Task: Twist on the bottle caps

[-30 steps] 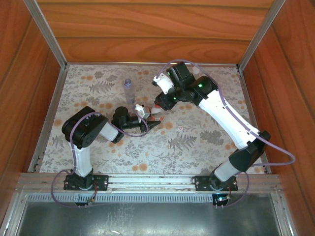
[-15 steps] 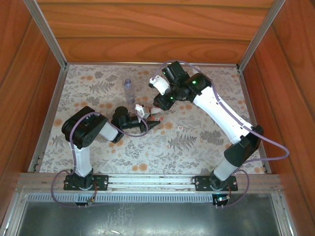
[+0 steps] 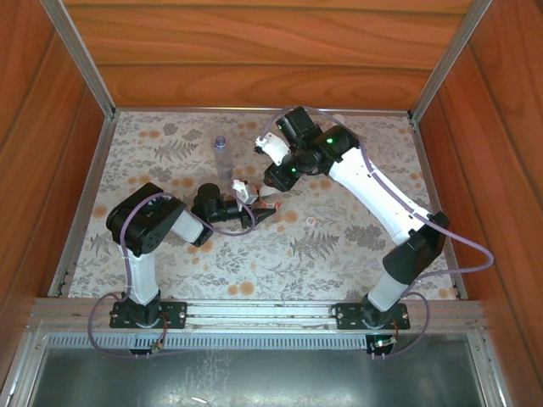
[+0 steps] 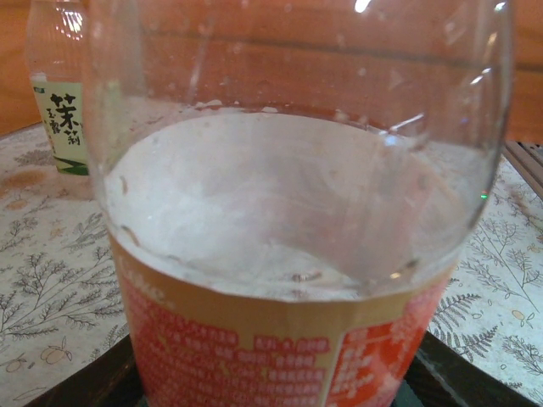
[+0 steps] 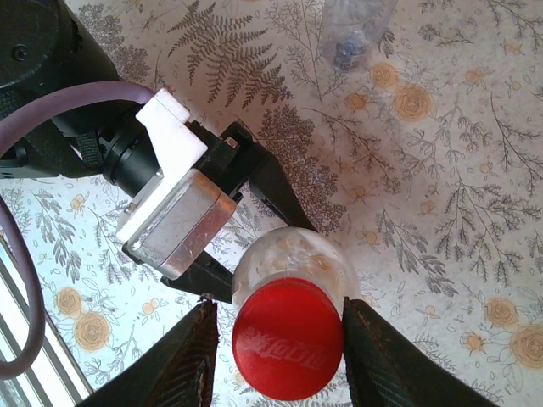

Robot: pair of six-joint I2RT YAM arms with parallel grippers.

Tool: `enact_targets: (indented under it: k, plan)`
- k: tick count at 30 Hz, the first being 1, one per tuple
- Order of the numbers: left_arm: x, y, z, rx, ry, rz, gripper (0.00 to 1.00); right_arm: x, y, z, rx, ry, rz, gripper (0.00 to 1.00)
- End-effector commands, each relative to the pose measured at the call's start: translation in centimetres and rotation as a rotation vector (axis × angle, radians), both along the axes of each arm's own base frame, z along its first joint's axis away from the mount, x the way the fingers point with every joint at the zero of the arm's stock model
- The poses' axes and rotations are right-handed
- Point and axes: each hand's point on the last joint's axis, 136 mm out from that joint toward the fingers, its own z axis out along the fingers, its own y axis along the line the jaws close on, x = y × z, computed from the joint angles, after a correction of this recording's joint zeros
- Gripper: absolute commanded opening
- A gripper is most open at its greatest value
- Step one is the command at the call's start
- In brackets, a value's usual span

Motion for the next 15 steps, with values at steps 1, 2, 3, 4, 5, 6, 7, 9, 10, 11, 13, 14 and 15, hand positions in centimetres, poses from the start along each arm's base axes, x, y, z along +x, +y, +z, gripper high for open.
enact_targets:
  k: [1,2,3,4,5,6,7,9,10,11,13,14,15]
  plan:
    - [-1.15,0.86,-4.75,0.099,0.168,-0.01,0.56,-0.17,0.25,0.28,0.011,0.011,0.022,0.44]
    - [-1.19,0.88,-4.81,0.1,0.169,-0.01,0.56,-0.17,0.27,0.24,0.011,0.013,0.022,0.43]
    - [-1.18,0.91,-4.81,0.1,0.17,-0.009,0.56,-0.17,0.24,0.27,0.011,0.012,0.021,0.43]
    - [-1.21,0.91,-4.79,0.1,0.17,-0.01,0.56,-0.18,0.26,0.34,0.013,0.012,0.02,0.42]
    - [-1.13,0.89,-4.81,0.1,0.169,-0.01,0.56,-0.19,0.25,0.35,0.013,0.012,0.021,0.42]
    - [-1.14,0.91,-4.84,0.1,0.17,-0.009,0.56,-0.25,0.28,0.41,0.014,0.012,0.022,0.42]
    - [-1.19,0.91,-4.89,0.101,0.171,-0.01,0.57,-0.19,0.22,0.42,0.013,0.012,0.019,0.43]
    - [-1.18,0.91,-4.92,0.101,0.173,-0.01,0.56,-0.2,0.23,0.46,0.012,0.009,0.017,0.44]
    - [-1.13,0.88,-4.86,0.1,0.17,-0.01,0.56,-0.17,0.19,0.47,0.011,0.008,0.013,0.45]
    - [-1.15,0.88,-4.87,0.1,0.171,-0.011,0.56,-0.05,0.12,0.47,0.009,0.005,0.005,0.45]
    - [-1.18,0.9,-4.86,0.101,0.17,-0.011,0.56,0.07,0.03,0.58,0.007,-0.002,-0.001,0.47]
    - [-1.15,0.92,-4.86,0.101,0.169,-0.01,0.56,0.12,0.04,0.64,0.007,-0.004,-0.004,0.48]
    - [-1.16,0.91,-4.87,0.101,0.169,-0.01,0.56,0.17,0.04,0.71,0.008,-0.008,-0.007,0.48]
